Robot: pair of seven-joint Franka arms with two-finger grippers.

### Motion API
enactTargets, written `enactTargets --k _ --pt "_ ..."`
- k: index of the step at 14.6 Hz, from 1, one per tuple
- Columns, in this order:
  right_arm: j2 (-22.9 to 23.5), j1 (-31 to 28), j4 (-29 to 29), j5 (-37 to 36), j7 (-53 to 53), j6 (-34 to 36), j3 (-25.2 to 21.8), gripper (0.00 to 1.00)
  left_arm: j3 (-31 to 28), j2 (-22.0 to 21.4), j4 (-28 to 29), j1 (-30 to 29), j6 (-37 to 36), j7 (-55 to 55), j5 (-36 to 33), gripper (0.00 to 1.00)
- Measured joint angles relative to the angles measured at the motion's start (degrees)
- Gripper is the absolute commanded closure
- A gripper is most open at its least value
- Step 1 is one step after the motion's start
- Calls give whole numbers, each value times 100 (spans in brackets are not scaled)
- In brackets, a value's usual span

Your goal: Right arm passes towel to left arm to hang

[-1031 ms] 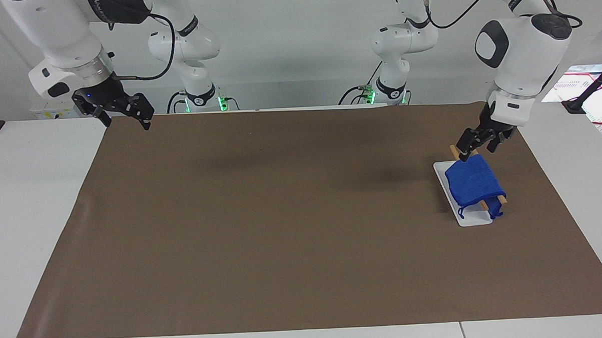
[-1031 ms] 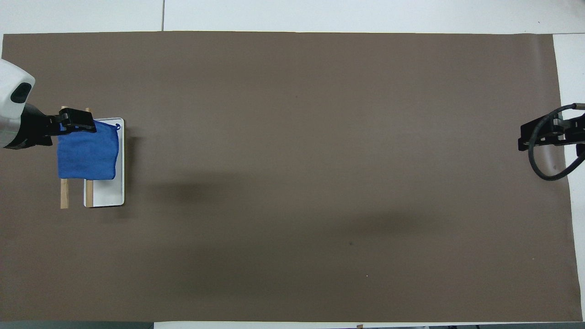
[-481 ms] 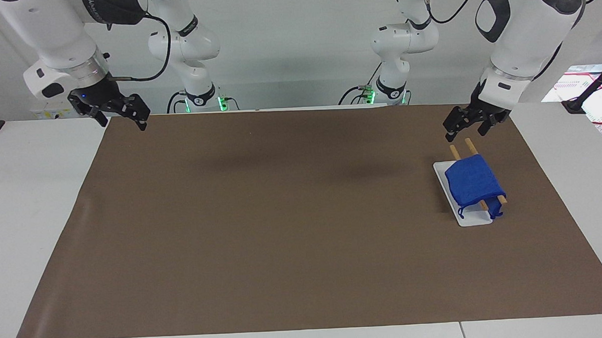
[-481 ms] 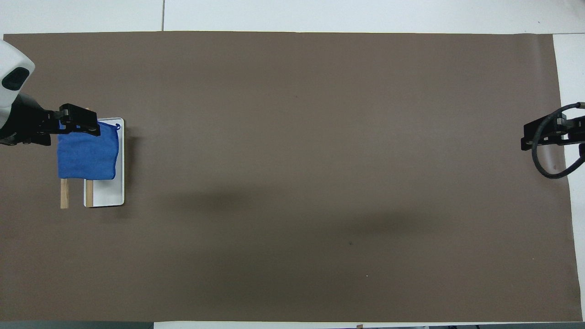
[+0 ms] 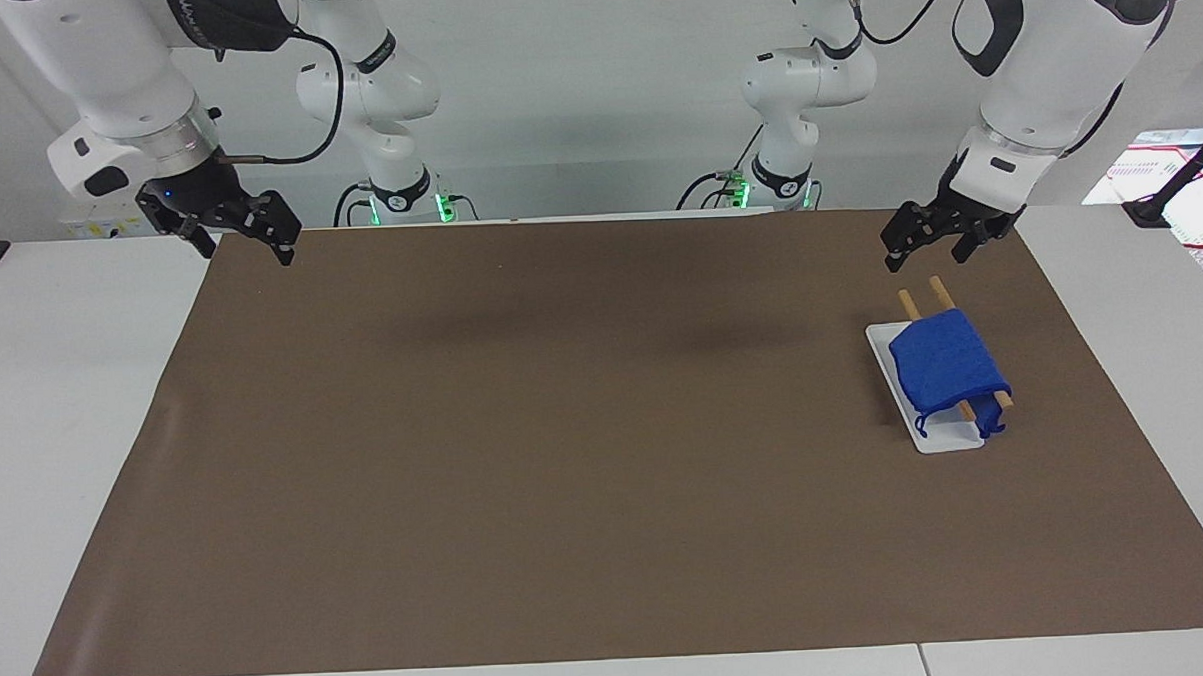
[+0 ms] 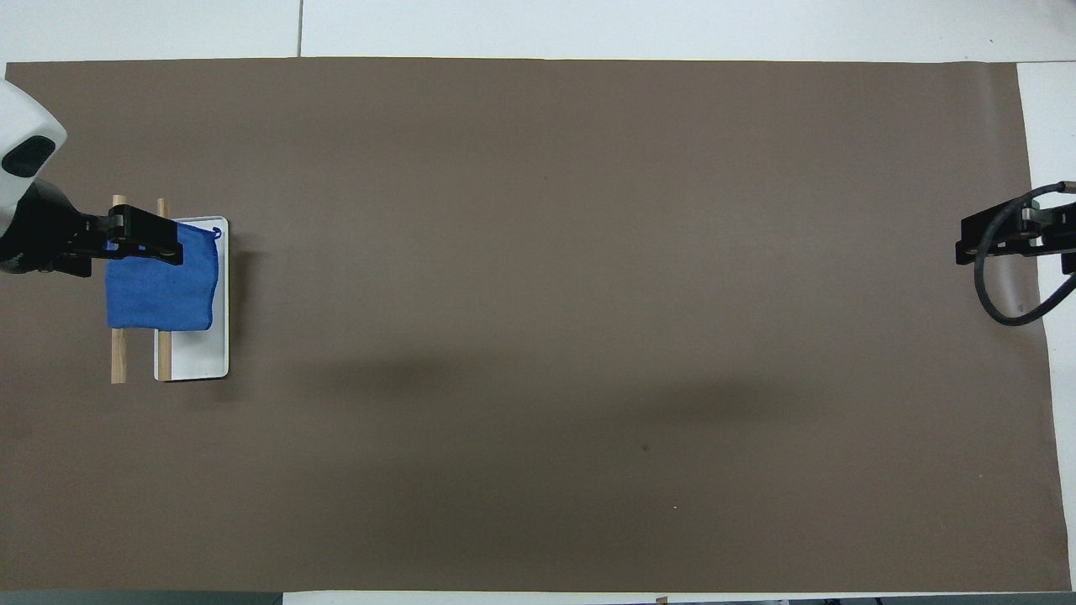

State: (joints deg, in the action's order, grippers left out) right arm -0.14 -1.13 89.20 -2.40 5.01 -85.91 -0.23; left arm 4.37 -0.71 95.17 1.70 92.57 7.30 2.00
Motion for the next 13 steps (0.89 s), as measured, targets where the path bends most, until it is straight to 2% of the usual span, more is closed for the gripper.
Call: enactTargets --k 13 --pt "-1 0 9 1 -149 -9 5 0 -29 -96 54 -51 -25 -637 -240 0"
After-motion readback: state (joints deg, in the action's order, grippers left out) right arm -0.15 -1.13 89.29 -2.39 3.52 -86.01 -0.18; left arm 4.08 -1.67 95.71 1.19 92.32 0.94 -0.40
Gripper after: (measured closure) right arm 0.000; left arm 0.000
